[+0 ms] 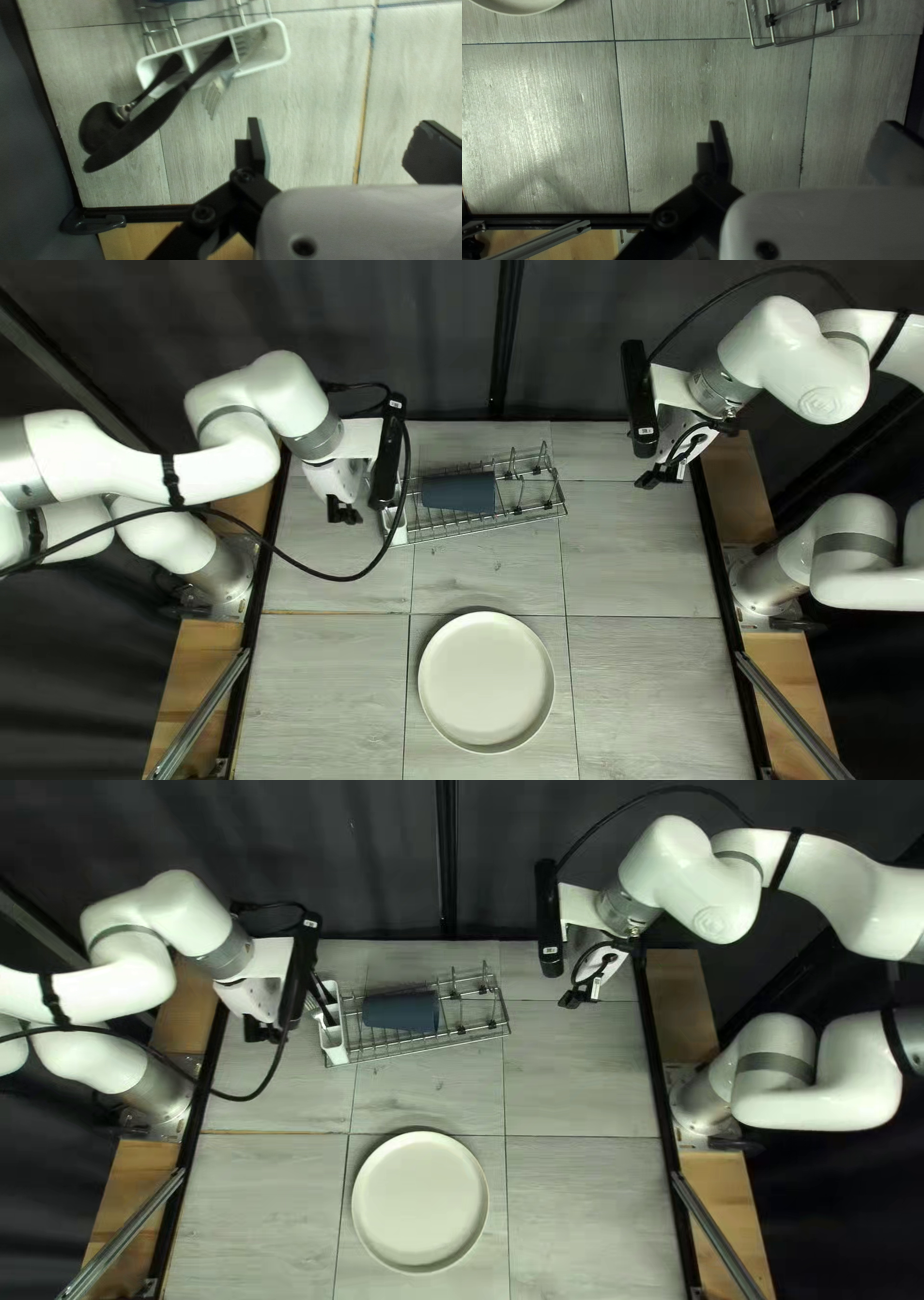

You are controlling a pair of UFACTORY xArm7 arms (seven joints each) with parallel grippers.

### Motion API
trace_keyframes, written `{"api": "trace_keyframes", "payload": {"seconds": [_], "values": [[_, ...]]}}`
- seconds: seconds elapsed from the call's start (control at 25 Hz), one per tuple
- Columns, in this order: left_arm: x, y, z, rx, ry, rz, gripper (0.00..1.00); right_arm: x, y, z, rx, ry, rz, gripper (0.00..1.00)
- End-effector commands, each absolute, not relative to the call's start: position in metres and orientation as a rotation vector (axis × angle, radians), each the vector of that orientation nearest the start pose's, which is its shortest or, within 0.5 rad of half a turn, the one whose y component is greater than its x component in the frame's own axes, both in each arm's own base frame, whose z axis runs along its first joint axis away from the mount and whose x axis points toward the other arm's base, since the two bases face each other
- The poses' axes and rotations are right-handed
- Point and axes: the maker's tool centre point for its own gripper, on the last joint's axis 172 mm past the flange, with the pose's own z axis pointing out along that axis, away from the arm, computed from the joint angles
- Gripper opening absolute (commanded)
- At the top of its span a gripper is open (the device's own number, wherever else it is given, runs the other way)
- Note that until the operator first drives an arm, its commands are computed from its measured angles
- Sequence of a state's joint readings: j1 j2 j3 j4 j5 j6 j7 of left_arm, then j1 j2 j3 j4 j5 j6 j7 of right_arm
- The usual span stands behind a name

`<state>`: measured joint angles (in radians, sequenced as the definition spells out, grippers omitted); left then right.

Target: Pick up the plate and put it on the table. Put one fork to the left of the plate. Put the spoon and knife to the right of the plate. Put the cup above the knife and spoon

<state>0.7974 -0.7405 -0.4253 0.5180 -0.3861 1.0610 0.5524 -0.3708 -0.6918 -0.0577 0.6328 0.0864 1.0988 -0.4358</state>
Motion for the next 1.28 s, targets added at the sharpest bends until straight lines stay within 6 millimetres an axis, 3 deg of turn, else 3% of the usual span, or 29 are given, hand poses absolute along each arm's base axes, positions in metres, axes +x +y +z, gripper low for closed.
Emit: {"api": "trace_keyframes", "payload": {"seconds": [0.04, 0.96, 1.0, 1.04, 1.08, 1.28], "values": [[0.315, 0.106, 0.205, -3.085, -0.201, -0.282, 1.00, 0.317, -0.121, 0.274, -3.102, 0.022, -0.394, 1.00], [0.314, 0.136, 0.147, -3.119, -0.326, -0.273, 0.97, 0.317, -0.121, 0.274, -3.102, 0.022, -0.394, 1.00], [0.313, 0.135, 0.148, -3.121, -0.325, -0.275, 0.65, 0.317, -0.121, 0.274, -3.102, 0.022, -0.394, 1.00], [0.312, 0.134, 0.150, -3.124, -0.324, -0.274, 0.04, 0.317, -0.121, 0.274, -3.102, 0.022, -0.394, 1.00], [0.310, 0.133, 0.152, -3.129, -0.323, -0.276, 0.00, 0.317, -0.121, 0.274, -3.102, 0.022, -0.394, 1.00], [0.309, 0.131, 0.160, -3.145, -0.321, -0.283, 0.00, 0.317, -0.121, 0.274, -3.102, 0.022, -0.394, 1.00]]}}
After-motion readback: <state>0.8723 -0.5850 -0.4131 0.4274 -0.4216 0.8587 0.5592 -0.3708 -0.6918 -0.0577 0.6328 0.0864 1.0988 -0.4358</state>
